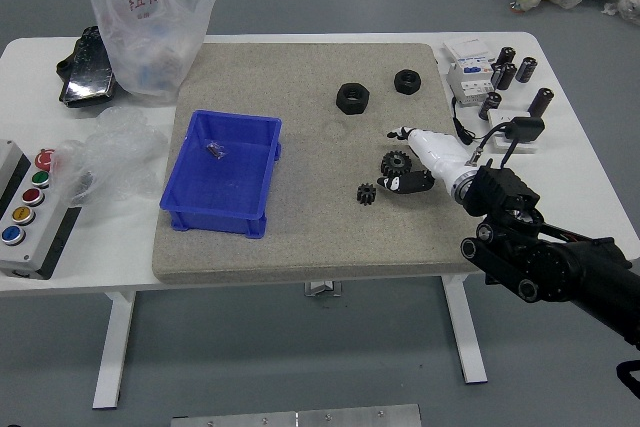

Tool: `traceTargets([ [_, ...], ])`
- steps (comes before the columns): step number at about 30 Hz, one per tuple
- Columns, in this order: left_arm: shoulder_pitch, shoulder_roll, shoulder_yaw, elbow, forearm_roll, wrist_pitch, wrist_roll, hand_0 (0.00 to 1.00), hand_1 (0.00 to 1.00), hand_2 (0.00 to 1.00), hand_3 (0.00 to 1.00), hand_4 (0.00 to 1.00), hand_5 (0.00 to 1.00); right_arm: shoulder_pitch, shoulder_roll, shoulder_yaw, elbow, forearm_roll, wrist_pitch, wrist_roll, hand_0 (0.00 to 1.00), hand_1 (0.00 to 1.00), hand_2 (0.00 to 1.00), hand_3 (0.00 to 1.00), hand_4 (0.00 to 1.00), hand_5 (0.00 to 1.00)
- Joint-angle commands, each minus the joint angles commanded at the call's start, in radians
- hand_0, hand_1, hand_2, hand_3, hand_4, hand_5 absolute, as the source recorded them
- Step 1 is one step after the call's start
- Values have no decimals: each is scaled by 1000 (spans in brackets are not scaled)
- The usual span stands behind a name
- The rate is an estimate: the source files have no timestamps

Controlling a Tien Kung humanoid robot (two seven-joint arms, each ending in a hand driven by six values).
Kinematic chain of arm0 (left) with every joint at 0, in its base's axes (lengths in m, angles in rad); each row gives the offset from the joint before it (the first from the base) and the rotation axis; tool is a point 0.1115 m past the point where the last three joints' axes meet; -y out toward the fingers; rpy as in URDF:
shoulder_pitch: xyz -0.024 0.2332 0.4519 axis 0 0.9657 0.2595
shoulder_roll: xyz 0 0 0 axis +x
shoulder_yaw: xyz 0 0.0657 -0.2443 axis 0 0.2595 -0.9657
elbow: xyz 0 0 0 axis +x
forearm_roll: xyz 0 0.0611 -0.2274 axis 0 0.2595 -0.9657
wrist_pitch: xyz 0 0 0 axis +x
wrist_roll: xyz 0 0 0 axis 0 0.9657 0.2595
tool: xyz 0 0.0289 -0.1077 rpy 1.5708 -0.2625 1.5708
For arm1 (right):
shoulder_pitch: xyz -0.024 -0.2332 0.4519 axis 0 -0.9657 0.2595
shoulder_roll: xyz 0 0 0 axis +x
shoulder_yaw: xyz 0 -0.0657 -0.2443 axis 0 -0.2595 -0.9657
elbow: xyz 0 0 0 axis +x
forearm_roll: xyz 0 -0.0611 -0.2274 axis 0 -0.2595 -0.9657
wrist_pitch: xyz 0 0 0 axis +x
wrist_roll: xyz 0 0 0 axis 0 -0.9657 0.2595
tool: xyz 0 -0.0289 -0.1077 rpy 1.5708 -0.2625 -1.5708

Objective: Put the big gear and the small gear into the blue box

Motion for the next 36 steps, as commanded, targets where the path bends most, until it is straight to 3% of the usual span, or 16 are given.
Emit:
traceTargets([
  [1, 0, 0, 0, 0, 0, 0, 0, 723, 605, 562, 676, 694, 440, 1, 0, -2, -1, 2, -1, 0, 786, 734, 606, 755, 575, 221],
  [7, -2, -1, 3, 0, -3, -1, -2, 723, 605, 562, 676, 694, 440, 2, 3, -27, -9, 10, -10, -9, 786, 734, 606, 755, 575, 221],
  [8, -2, -2, 4, 0, -3, -2, -3, 722, 605, 562, 676, 691, 436, 2, 5, -34, -13, 10, -11, -11, 736, 631, 416, 607, 377, 47],
  [13, -2, -2, 9, -1, -8, -1, -5, 722, 605, 562, 676, 691, 436, -4, 11, -47, -25, 12, -17, -11, 736, 631, 416, 607, 377, 47],
  [14, -2, -2, 9, -1, -9, -1, -6, 722, 605, 562, 677, 691, 440, -5, 11, -46, -24, 12, -19, -9, 721, 601, 375, 541, 378, 59],
  [21, -1, -4, 19, -1, -20, -1, -10, 722, 605, 563, 678, 692, 444, -11, 1, -22, 21, 0, -36, 2, 720, 588, 363, 522, 403, 33],
  [30, 5, -3, 10, -2, -12, -2, -6, 722, 605, 562, 678, 693, 444, 16, -16, -4, 215, -90, -37, -22, 722, 590, 363, 523, 401, 38],
  [33, 7, -3, 4, -2, -5, -3, -3, 722, 605, 563, 679, 694, 450, 46, 7, -44, 287, -106, -29, -34, 727, 598, 400, 550, 436, 12],
  [36, 7, -2, 0, -4, 0, -5, 0, 722, 605, 563, 679, 694, 450, 77, 61, -95, 348, -119, -22, -42, 727, 598, 400, 550, 436, 12],
])
